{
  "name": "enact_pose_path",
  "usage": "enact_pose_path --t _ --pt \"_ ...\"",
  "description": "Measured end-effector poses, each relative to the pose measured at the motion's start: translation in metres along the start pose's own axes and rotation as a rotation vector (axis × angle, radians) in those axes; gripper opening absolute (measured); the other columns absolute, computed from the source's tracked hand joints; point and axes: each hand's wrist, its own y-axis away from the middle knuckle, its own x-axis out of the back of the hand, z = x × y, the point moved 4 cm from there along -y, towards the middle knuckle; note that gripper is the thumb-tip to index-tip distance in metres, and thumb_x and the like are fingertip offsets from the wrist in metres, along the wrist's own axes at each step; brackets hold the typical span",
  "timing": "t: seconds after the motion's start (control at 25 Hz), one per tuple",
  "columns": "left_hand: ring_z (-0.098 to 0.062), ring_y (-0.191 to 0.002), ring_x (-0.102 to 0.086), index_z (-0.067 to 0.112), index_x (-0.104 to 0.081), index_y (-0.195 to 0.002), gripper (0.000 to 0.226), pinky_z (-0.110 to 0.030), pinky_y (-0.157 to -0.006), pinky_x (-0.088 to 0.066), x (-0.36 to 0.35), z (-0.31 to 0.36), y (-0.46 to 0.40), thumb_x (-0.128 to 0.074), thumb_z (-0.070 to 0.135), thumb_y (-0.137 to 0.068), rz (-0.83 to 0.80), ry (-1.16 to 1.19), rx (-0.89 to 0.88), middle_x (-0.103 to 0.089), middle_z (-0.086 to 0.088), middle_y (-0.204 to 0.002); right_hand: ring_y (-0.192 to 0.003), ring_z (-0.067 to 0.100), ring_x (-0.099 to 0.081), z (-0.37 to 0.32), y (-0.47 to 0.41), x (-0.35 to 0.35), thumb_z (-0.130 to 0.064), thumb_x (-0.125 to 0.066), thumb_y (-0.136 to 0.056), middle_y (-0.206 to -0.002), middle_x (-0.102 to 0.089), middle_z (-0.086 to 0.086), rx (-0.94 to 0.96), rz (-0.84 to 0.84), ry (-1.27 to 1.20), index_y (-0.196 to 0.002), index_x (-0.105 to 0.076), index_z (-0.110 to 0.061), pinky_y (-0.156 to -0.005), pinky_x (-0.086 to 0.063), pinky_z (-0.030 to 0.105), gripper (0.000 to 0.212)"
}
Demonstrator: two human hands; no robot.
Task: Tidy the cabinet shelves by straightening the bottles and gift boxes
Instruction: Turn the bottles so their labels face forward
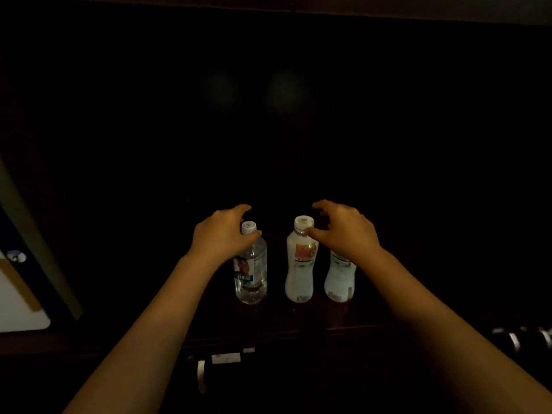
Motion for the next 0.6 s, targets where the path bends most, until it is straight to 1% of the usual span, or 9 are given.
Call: enact_pose_path --t 0.08,0.16,0.2,0.28,0.36,0.44,0.48,0.52,0.6 --pt "-0.023 -0.111 -0.058 0.027 -0.043 -0.132 0.062 -0.037 -0.085 -0.050 -0.006 -0.004 -0.008 -0.063 0.047 -0.077 -0.024 -0.057 0.036 -0.061 -0.003 -0.125 -0.111 0.026 -0.056 0.004 -0.018 -0.009 -0.046 -0.063 -0.077 -0.125 -0.058 0.007 0.008 -0.068 0.046 -0.130 -0.042 -0.023 -0.080 -0.049 0.040 0.061" --pt "-0.024 -0.110 -0.058 0.026 -0.049 -0.127 0.060 -0.037 -0.085 -0.049 -0.017 -0.007 -0.016 -0.066 0.047 -0.075 -0.076 -0.090 0.070 -0.062 -0.004 -0.123 -0.109 0.029 -0.057 0.004 -0.029 -0.023 -0.046 -0.063 -0.076 -0.123 -0.058 0.010 0.007 -0.143 0.106 -0.128 -0.043 -0.022 -0.079 -0.049 0.040 0.061" --pt "-0.024 -0.109 -0.058 0.025 -0.052 -0.124 0.057 -0.037 -0.085 -0.049 -0.022 -0.007 -0.019 -0.067 0.047 -0.074 -0.089 -0.101 0.079 -0.062 -0.004 -0.121 -0.105 0.030 -0.058 0.003 -0.033 -0.028 -0.046 -0.064 -0.076 -0.118 -0.060 0.010 0.007 -0.148 0.131 -0.124 -0.047 -0.020 -0.077 -0.049 0.039 0.058" --pt "-0.024 -0.105 -0.060 0.024 -0.057 -0.116 0.049 -0.036 -0.081 -0.051 -0.031 -0.007 -0.023 -0.069 0.045 -0.074 -0.078 -0.108 0.085 -0.064 -0.003 -0.115 -0.096 0.032 -0.061 0.002 -0.037 -0.036 -0.045 -0.064 -0.075 -0.106 -0.064 0.012 0.020 -0.105 0.166 -0.108 -0.057 -0.014 -0.070 -0.048 0.036 0.046" --pt "-0.025 -0.097 -0.062 0.022 -0.062 -0.107 0.035 -0.035 -0.076 -0.052 -0.033 -0.009 -0.028 -0.068 0.037 -0.076 -0.055 -0.071 0.081 -0.067 -0.005 -0.106 -0.090 0.033 -0.062 0.003 -0.040 -0.042 -0.039 -0.063 -0.077 -0.098 -0.064 0.013 0.036 -0.082 0.164 -0.096 -0.059 -0.010 -0.066 -0.045 0.034 0.035" --pt "-0.024 -0.090 -0.064 0.018 -0.066 -0.097 0.021 -0.035 -0.074 -0.053 -0.034 -0.015 -0.033 -0.068 0.027 -0.078 -0.065 0.061 0.075 -0.070 -0.007 -0.096 -0.092 0.031 -0.061 0.008 -0.043 -0.044 -0.033 -0.064 -0.078 -0.100 -0.065 0.013 0.037 -0.117 0.097 -0.100 -0.061 -0.012 -0.070 -0.050 0.038 0.031" --pt "-0.022 -0.088 -0.065 0.018 -0.067 -0.094 0.016 -0.035 -0.076 -0.054 -0.034 -0.018 -0.035 -0.068 0.022 -0.079 -0.095 0.142 0.064 -0.071 -0.007 -0.093 -0.095 0.030 -0.061 0.010 -0.045 -0.044 -0.031 -0.066 -0.077 -0.103 -0.066 0.012 0.038 -0.150 0.048 -0.103 -0.061 -0.014 -0.074 -0.052 0.040 0.031" --pt "-0.019 -0.088 -0.065 0.017 -0.068 -0.094 0.015 -0.034 -0.079 -0.054 -0.035 -0.020 -0.037 -0.068 0.019 -0.078 -0.134 0.209 0.047 -0.071 -0.006 -0.093 -0.098 0.028 -0.060 0.013 -0.046 -0.045 -0.028 -0.067 -0.076 -0.107 -0.066 0.011 0.043 -0.183 -0.003 -0.106 -0.061 -0.016 -0.077 -0.052 0.041 0.033" --pt "-0.014 -0.091 -0.064 0.016 -0.069 -0.100 0.023 -0.027 -0.083 -0.051 -0.036 -0.022 -0.040 -0.070 0.014 -0.077 -0.204 0.279 0.008 -0.072 -0.005 -0.101 -0.105 0.026 -0.058 0.016 -0.050 -0.046 -0.023 -0.069 -0.076 -0.114 -0.064 0.009 0.067 -0.246 -0.091 -0.112 -0.060 -0.017 -0.085 -0.051 0.041 0.038"
